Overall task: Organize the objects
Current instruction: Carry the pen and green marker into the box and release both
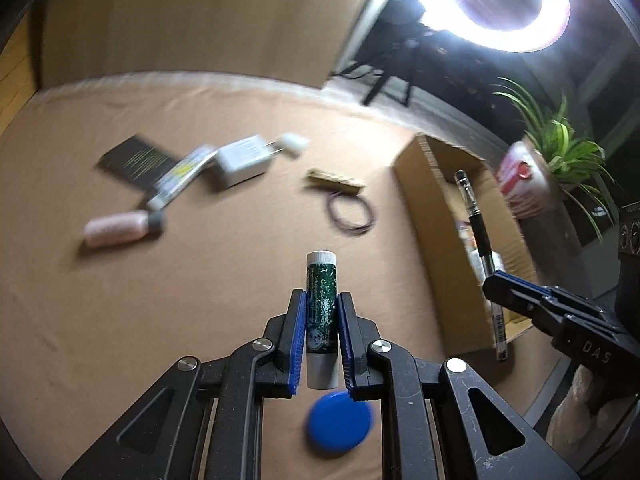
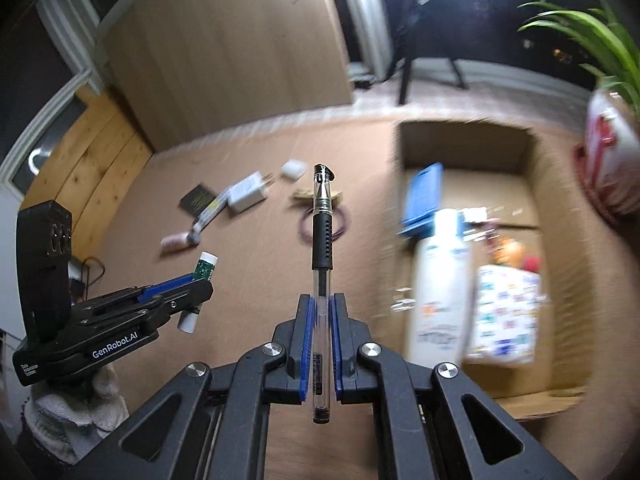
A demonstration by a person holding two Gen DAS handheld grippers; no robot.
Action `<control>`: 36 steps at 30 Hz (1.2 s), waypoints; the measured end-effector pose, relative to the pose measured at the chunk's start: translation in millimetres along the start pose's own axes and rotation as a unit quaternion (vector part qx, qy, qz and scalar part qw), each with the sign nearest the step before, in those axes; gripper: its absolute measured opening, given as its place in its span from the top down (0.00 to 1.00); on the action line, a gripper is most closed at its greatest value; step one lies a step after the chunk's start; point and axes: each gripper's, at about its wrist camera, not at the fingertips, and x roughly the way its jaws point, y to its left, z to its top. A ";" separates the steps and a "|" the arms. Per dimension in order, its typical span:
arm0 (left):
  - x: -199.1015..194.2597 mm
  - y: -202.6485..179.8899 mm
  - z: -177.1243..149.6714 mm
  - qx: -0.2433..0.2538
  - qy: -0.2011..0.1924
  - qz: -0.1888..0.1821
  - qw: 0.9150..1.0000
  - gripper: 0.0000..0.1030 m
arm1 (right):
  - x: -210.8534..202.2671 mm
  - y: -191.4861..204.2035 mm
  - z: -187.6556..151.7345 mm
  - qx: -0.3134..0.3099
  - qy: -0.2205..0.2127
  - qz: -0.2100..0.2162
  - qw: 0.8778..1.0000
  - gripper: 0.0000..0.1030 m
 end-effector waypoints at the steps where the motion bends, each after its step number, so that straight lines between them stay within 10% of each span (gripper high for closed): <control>1: 1.9 -7.6 3.1 0.005 -0.002 -0.003 1.000 0.84 | -5.5 -8.7 1.9 0.005 -0.006 -0.009 1.000 0.92; 22: 83.7 -173.6 70.9 0.116 0.001 -0.034 0.993 0.84 | -19.2 -114.6 12.0 0.065 -0.021 -0.070 0.995 0.91; 26: 93.3 -174.9 73.2 0.110 0.005 -0.019 0.994 0.56 | -20.4 -116.5 10.7 0.060 -0.029 -0.082 0.994 0.51; 36: 75.1 -142.6 77.1 0.094 -0.008 -0.012 0.995 0.56 | -21.9 -106.7 9.9 0.069 -0.040 -0.062 0.995 0.51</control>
